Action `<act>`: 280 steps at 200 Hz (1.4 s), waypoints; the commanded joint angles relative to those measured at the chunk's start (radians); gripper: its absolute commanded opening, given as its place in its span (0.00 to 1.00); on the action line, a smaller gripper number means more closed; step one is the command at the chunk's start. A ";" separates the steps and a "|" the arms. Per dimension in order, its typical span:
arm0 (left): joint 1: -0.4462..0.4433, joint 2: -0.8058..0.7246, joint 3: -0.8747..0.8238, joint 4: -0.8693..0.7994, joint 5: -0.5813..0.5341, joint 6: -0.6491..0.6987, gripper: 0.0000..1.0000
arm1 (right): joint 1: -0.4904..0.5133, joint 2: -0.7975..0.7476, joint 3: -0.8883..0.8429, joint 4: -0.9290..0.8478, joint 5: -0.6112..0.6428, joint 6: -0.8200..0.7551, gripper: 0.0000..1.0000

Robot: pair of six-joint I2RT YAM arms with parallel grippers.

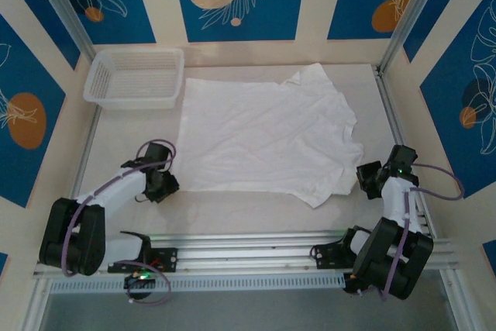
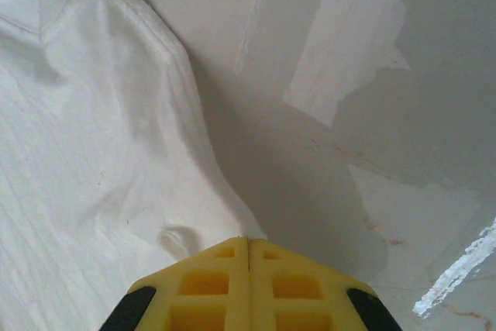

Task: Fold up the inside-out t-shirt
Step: Fold the T-shirt at the center of the table.

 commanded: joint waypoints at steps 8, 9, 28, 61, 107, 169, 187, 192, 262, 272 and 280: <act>0.015 0.035 -0.002 0.046 0.016 -0.032 0.33 | -0.003 -0.001 0.009 -0.023 -0.015 0.007 0.00; 0.015 0.035 -0.002 0.048 0.018 -0.032 0.33 | -0.003 -0.001 0.010 -0.023 -0.015 0.008 0.00; 0.014 0.034 -0.007 0.091 0.043 -0.042 0.34 | -0.003 -0.006 0.009 -0.024 -0.017 0.006 0.00; 0.015 -0.038 -0.024 0.125 0.054 -0.035 0.29 | -0.003 -0.004 0.007 -0.021 -0.017 0.001 0.00; 0.015 -0.088 -0.030 0.121 0.015 -0.027 0.22 | -0.002 0.001 0.004 -0.017 -0.022 0.005 0.00; 0.015 -0.028 -0.007 0.063 -0.011 -0.013 0.36 | -0.003 -0.002 0.014 -0.023 -0.022 0.005 0.00; 0.015 -0.009 0.006 0.043 -0.017 -0.007 0.34 | -0.003 0.001 0.012 -0.018 -0.022 0.008 0.00; 0.016 -0.005 0.007 0.041 -0.016 -0.007 0.32 | -0.003 0.003 0.012 -0.017 -0.023 0.009 0.00; 0.015 -0.005 0.006 0.056 0.002 -0.021 0.00 | -0.004 -0.003 0.009 -0.026 -0.016 0.004 0.00; 0.015 -0.029 0.007 0.030 -0.022 -0.022 0.00 | -0.004 -0.009 0.015 -0.041 0.000 0.000 0.00; 0.016 -0.056 0.008 -0.004 -0.057 -0.023 0.00 | -0.006 -0.014 0.016 -0.060 0.027 0.000 0.00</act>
